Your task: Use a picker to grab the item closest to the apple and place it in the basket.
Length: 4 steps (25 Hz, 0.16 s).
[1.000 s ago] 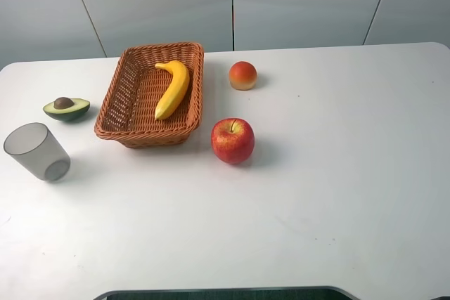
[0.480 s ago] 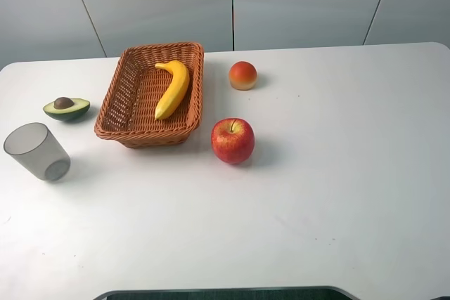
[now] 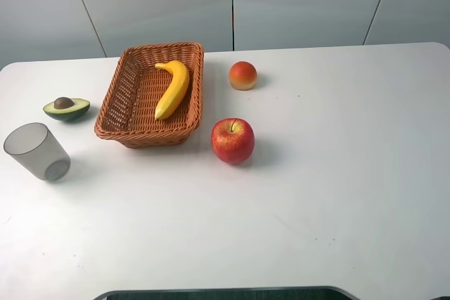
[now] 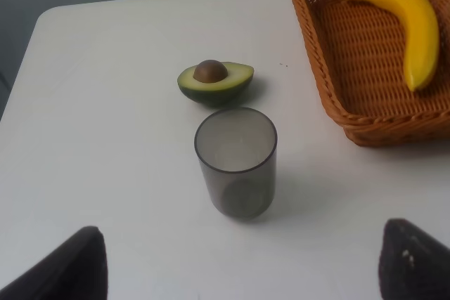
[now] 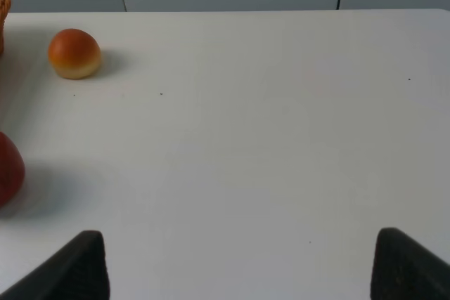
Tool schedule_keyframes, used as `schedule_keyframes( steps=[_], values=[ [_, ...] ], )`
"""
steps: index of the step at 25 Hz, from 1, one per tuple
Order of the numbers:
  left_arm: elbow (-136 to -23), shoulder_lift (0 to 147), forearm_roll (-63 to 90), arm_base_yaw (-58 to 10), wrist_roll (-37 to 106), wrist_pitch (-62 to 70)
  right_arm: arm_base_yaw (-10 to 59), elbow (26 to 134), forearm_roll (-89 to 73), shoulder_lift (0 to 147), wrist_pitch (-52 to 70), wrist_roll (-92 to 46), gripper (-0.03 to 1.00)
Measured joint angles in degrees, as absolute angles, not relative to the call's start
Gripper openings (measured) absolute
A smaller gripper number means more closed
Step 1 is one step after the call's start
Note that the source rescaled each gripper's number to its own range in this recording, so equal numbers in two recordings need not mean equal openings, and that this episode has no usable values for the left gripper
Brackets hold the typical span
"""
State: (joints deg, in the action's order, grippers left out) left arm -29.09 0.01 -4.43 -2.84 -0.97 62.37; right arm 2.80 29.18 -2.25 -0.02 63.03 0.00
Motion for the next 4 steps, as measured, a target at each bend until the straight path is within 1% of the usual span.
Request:
schedule_keyframes(
  steps=[4],
  values=[
    [-29.1, 0.0, -4.4, -2.8, -1.0, 62.4, 2.8, 29.2, -2.3, 0.0, 63.0, 0.0, 0.68]
  ],
)
